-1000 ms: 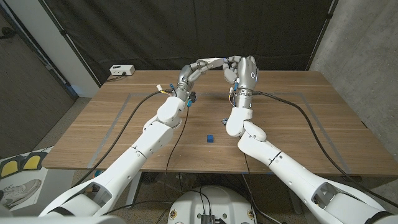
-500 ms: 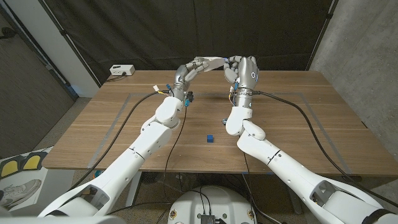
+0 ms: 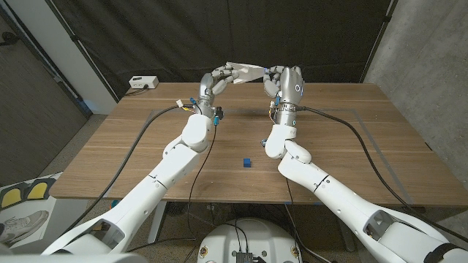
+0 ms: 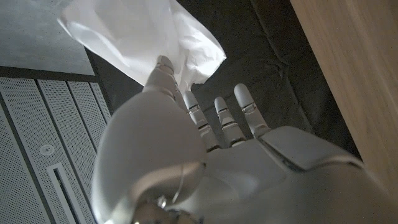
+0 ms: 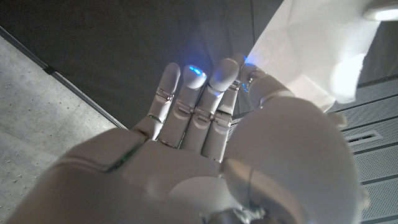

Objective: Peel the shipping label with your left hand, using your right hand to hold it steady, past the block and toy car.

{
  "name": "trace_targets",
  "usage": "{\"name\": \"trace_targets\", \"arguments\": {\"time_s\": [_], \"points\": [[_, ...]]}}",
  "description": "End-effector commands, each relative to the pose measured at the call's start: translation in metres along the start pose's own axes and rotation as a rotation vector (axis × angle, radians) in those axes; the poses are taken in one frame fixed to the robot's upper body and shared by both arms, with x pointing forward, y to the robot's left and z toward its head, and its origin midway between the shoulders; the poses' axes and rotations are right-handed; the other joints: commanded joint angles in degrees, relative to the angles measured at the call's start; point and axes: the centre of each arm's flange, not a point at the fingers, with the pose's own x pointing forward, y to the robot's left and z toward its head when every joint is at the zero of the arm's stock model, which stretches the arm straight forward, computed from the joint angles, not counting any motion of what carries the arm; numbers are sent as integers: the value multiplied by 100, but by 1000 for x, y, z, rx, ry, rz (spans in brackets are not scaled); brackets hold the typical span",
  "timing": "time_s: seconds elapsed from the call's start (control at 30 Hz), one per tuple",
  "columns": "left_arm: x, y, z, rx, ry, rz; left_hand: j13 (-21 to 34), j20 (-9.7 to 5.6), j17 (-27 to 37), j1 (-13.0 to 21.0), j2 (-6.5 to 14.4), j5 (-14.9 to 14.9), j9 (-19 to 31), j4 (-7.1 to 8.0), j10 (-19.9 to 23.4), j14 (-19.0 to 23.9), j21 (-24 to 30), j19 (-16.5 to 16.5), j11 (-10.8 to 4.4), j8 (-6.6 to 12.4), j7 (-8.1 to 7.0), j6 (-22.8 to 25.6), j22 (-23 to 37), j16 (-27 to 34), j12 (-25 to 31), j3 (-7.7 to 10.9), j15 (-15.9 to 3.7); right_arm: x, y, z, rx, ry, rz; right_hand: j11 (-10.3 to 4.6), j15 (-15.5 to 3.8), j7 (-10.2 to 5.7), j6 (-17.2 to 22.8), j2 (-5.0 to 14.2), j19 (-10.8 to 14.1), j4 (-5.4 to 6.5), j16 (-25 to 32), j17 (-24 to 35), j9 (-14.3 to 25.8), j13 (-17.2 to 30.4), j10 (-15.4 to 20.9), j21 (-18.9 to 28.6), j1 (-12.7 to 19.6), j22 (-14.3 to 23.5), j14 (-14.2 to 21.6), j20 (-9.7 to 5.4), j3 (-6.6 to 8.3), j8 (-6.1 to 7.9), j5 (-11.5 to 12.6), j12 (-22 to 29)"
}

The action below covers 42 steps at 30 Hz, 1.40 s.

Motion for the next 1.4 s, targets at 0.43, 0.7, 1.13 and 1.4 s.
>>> {"name": "trace_targets", "arguments": {"time_s": [0.43,0.7,1.13,1.4], "points": [[-9,14,3,-10,-80,155,-127,-29,-69,72,-360,776,946,-65,165,110,-113,-93,-4,802,948,1137,-271,52,25,283,-443,4,6,1,-14,1,1,-103,-218,64,151,-17,-21,-39,56,17,16,-6,-67,18,2,30,13,-91,147,39,67,-4],[-11,19,3,0,-108,205,-174,-25,-161,-118,-511,1566,1409,7,242,188,-481,86,-68,1130,884,1029,-579,38,39,566,-479,5,8,2,-11,-3,4,-103,-217,70,149,-24,-21,-35,72,18,31,64,-82,21,-14,38,9,-90,184,39,75,26],[-12,21,1,-8,-127,209,-192,-2,-294,-445,-632,2562,2288,92,265,216,-631,125,-84,1677,789,758,-717,10,42,967,-513,6,11,3,-12,-5,3,-103,-217,65,150,-34,-19,-39,96,17,37,53,-78,25,-25,49,10,-91,234,33,80,12],[-12,23,2,-7,-132,209,-197,7,-322,-558,-714,2869,2656,98,301,271,-568,118,-79,1908,793,677,-702,35,59,1090,-547,6,12,5,-11,-8,3,-103,-216,60,165,-48,-18,-40,107,16,31,62,-73,24,-38,55,1,-89,260,28,81,14]]}}
